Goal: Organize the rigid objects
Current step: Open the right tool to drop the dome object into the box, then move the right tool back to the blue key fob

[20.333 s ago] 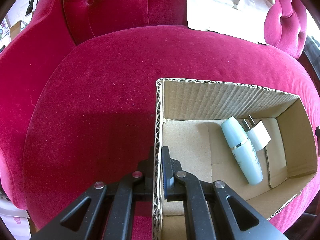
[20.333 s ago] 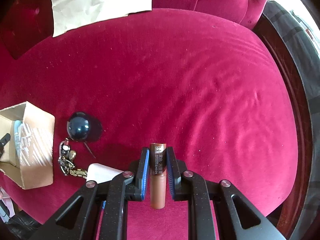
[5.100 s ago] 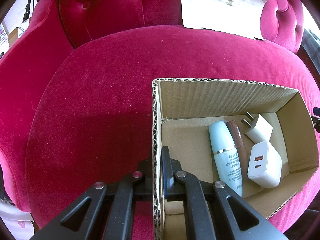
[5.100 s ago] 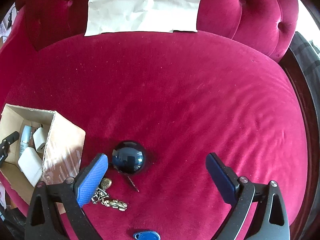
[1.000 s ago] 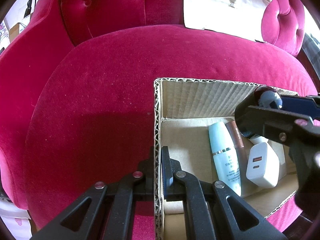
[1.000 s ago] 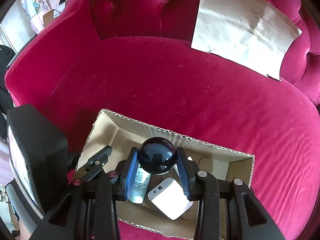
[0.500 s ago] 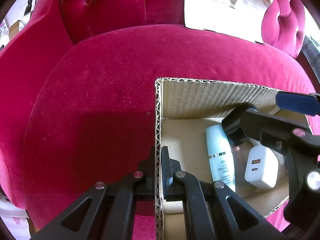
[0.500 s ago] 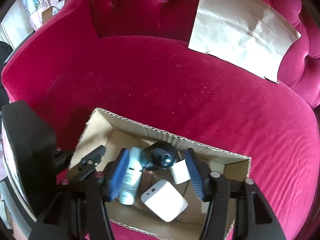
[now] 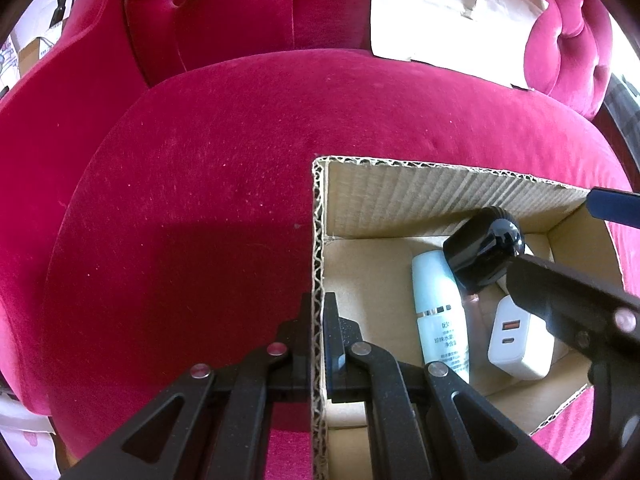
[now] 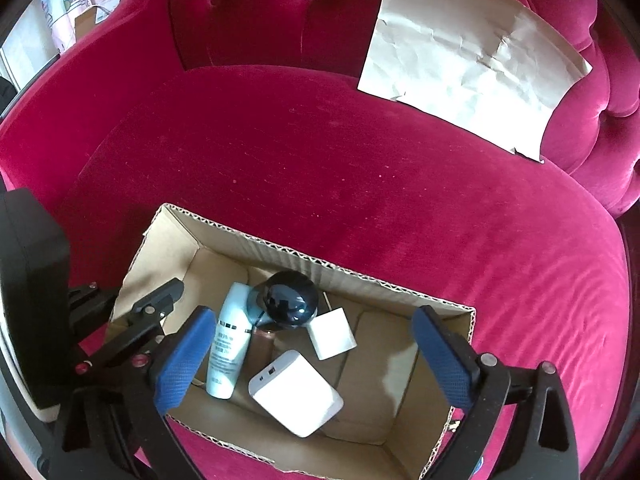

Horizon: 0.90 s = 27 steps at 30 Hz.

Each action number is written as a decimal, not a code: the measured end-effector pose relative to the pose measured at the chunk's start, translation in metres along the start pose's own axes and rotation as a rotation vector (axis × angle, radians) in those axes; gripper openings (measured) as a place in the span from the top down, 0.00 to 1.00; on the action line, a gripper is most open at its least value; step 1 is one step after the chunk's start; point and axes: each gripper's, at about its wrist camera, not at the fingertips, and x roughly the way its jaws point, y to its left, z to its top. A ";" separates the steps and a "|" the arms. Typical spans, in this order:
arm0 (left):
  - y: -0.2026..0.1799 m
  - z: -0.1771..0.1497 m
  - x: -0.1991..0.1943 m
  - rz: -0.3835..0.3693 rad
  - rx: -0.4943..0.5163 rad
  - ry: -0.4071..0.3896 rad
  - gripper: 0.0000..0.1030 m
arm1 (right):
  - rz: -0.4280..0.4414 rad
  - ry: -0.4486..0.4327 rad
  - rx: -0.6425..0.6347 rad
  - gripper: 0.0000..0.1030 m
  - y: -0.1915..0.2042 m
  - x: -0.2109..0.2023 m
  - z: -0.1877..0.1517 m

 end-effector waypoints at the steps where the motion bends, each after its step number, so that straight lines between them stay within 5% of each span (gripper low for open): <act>1: 0.000 0.000 0.000 0.001 0.002 0.000 0.97 | -0.002 0.000 -0.004 0.00 0.000 0.000 0.000; 27: -0.011 0.001 -0.002 0.021 0.020 -0.002 0.97 | -0.054 -0.026 0.055 0.00 -0.048 -0.036 -0.023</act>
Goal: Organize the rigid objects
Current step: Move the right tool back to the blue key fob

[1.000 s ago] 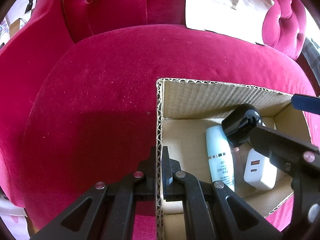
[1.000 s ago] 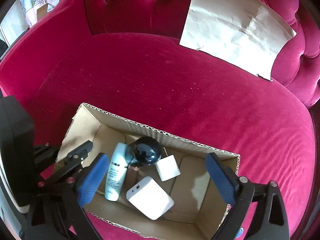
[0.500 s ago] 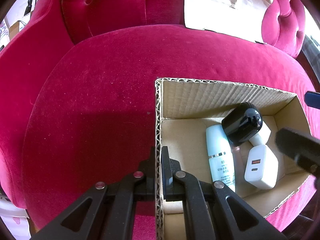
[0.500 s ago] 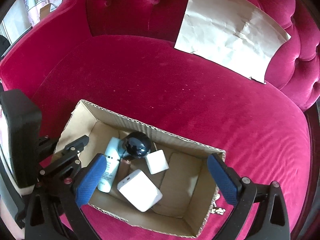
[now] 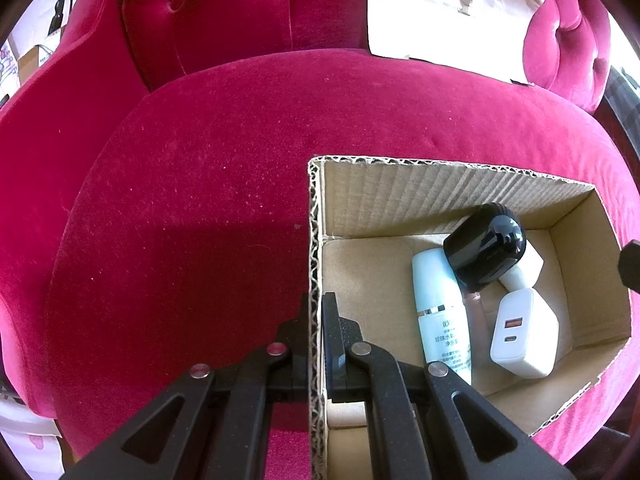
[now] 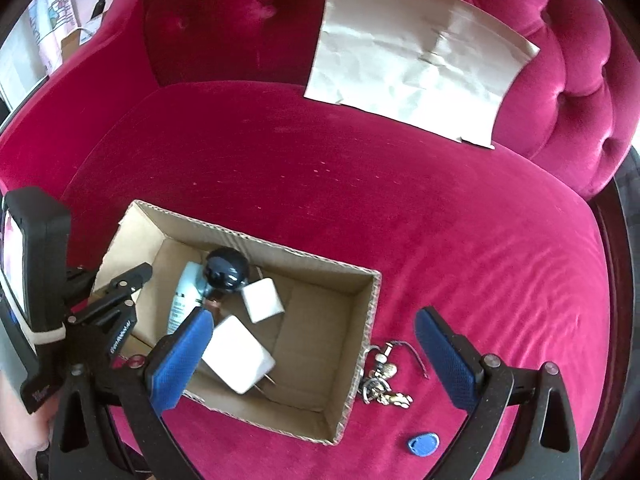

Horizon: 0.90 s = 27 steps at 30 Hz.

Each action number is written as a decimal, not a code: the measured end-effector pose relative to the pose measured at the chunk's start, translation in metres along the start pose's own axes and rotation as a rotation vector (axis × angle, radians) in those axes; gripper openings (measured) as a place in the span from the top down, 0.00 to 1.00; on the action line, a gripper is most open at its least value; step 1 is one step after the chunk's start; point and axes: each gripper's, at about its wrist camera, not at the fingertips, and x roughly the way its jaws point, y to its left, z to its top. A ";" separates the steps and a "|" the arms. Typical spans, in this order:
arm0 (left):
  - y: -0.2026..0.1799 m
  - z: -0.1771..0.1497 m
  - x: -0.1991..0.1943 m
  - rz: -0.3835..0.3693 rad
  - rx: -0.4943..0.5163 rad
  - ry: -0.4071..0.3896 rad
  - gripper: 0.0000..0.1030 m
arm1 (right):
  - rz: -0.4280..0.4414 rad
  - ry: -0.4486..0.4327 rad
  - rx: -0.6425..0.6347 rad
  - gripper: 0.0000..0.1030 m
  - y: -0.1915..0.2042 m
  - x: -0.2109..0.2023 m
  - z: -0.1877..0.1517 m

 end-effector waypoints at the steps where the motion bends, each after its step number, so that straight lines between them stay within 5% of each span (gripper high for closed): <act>1: 0.000 0.000 0.000 0.000 -0.001 0.000 0.97 | -0.003 0.000 0.007 0.00 -0.003 -0.001 -0.002; 27: -0.005 0.000 0.000 0.006 0.011 -0.001 0.96 | -0.061 0.051 0.162 0.00 -0.086 -0.011 -0.053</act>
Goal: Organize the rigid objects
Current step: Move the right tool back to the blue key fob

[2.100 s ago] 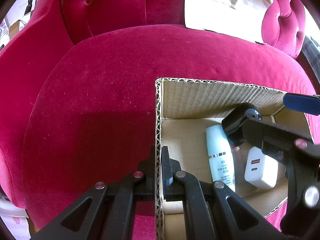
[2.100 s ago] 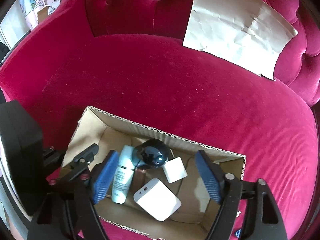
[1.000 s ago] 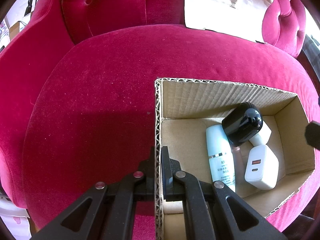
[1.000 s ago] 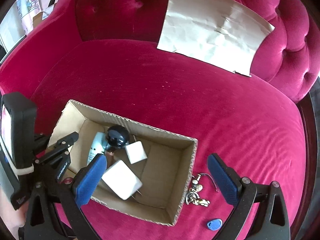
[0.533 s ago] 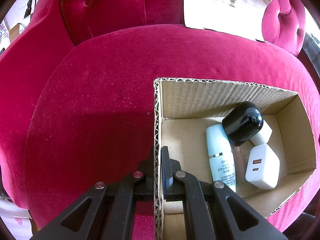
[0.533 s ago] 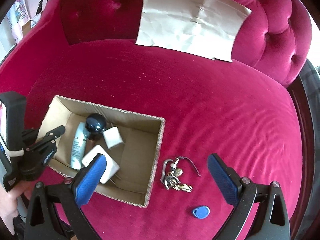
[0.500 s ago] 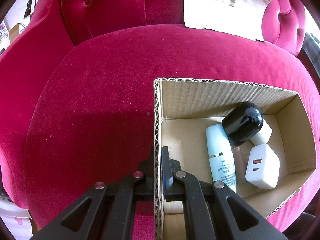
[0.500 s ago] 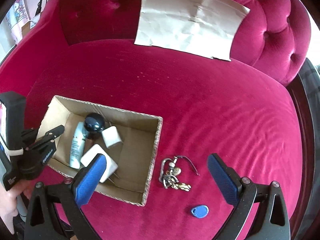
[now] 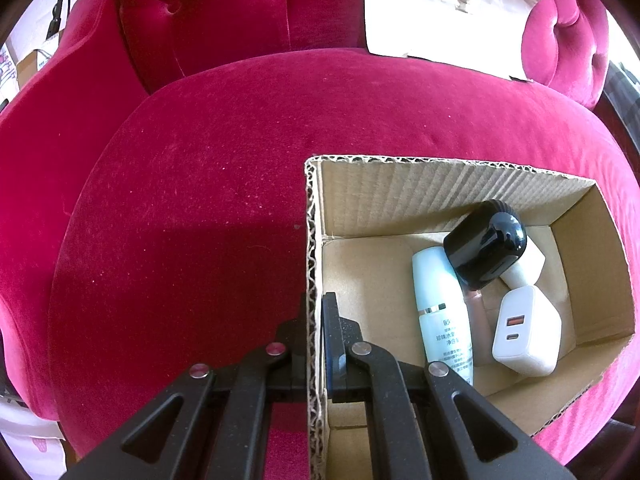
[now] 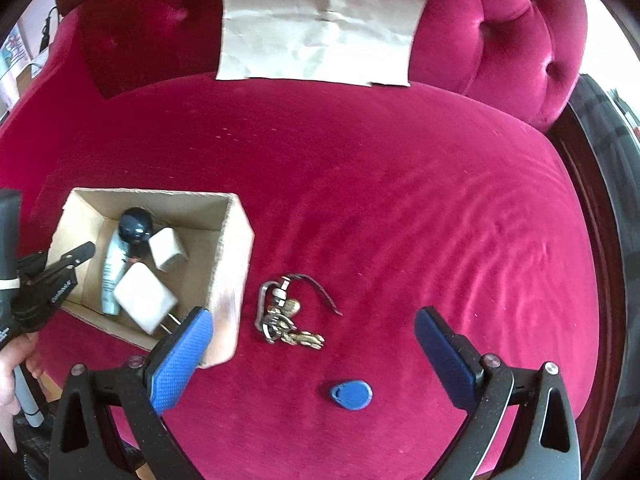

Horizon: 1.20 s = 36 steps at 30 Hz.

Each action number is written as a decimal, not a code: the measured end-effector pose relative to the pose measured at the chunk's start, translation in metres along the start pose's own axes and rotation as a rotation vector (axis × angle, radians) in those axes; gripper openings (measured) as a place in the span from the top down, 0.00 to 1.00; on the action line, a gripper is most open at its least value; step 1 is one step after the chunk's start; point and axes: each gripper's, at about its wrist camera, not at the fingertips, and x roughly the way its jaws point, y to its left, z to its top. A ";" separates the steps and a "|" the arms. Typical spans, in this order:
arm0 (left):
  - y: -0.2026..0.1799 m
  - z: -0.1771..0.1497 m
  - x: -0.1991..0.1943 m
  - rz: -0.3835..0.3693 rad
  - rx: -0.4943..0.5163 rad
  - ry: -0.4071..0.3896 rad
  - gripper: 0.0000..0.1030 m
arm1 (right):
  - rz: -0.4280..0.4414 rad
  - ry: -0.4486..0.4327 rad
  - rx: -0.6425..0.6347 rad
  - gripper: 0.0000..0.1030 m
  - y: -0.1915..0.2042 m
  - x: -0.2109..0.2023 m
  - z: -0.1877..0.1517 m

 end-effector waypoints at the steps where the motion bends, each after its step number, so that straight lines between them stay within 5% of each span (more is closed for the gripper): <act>1: 0.000 0.000 0.000 0.001 0.001 0.000 0.96 | 0.000 0.004 0.004 0.00 -0.004 0.001 -0.002; 14: -0.002 0.000 0.001 0.002 0.000 0.001 0.96 | -0.004 0.095 0.082 0.00 -0.044 0.026 -0.030; 36: -0.002 0.000 0.003 0.001 -0.004 0.002 0.96 | -0.012 0.160 0.088 0.00 -0.049 0.073 -0.084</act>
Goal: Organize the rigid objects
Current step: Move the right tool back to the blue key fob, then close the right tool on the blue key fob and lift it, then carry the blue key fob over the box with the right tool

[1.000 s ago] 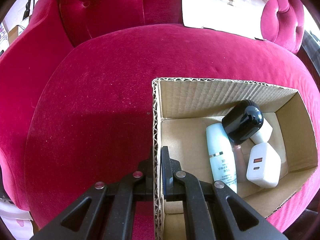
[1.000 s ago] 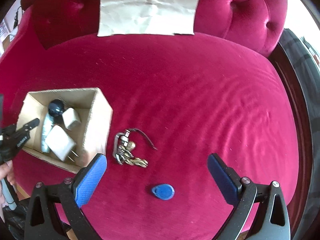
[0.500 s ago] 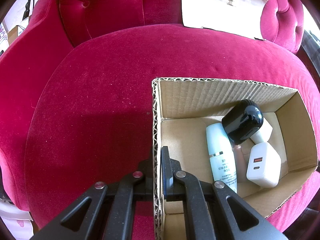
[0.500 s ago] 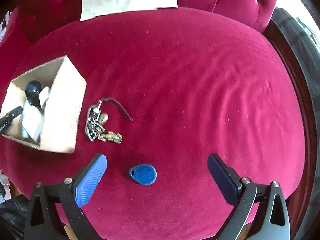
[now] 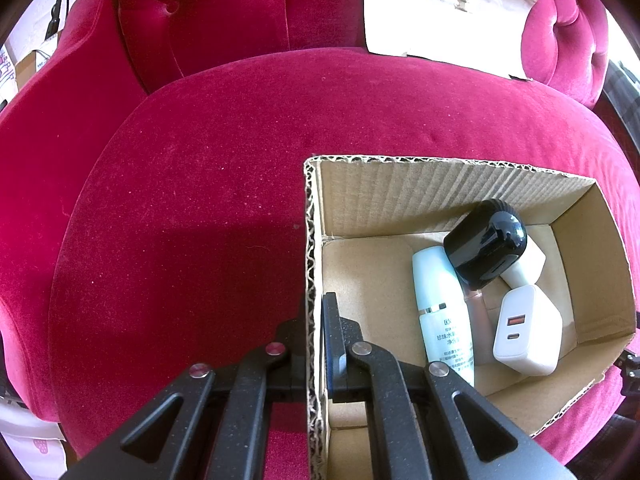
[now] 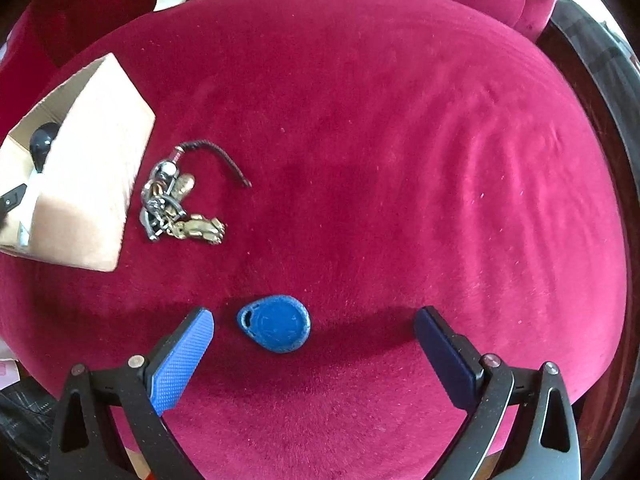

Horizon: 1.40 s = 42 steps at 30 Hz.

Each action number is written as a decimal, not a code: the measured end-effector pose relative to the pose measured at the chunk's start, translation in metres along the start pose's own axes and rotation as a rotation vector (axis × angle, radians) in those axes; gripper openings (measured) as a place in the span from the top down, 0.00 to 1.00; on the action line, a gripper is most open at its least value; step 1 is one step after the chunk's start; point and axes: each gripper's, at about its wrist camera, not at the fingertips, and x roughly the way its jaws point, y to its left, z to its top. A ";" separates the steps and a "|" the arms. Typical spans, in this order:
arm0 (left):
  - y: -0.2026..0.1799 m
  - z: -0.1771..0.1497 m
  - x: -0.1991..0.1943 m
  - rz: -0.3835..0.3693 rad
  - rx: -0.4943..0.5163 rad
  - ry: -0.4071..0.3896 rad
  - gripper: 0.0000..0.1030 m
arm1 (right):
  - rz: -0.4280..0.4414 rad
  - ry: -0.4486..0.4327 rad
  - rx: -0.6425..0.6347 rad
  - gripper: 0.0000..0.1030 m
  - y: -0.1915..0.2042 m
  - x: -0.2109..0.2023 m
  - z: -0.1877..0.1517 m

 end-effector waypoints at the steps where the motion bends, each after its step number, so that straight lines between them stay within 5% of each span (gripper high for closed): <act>1: 0.000 0.000 0.000 -0.001 -0.001 0.000 0.96 | -0.003 -0.003 -0.004 0.00 0.001 0.003 0.003; 9: 0.001 0.000 -0.001 -0.001 -0.002 0.001 0.96 | -0.005 -0.004 0.000 0.01 0.007 0.003 0.001; 14: 0.001 0.000 -0.001 0.000 -0.001 0.001 0.96 | -0.005 0.001 -0.001 0.11 0.001 -0.004 0.003; 17: 0.002 0.000 -0.001 0.000 -0.003 0.000 0.96 | -0.002 -0.006 -0.008 0.26 0.001 -0.009 0.002; 20: 0.001 0.000 -0.002 0.003 0.000 -0.002 0.96 | -0.002 -0.022 -0.019 0.51 0.002 -0.015 0.001; 21: 0.000 0.000 -0.002 0.003 0.001 -0.002 0.96 | -0.001 -0.026 -0.023 0.67 0.003 -0.017 0.002; 42: -0.001 0.001 -0.004 0.004 0.000 0.001 0.96 | 0.001 -0.094 -0.014 0.68 0.008 -0.054 0.027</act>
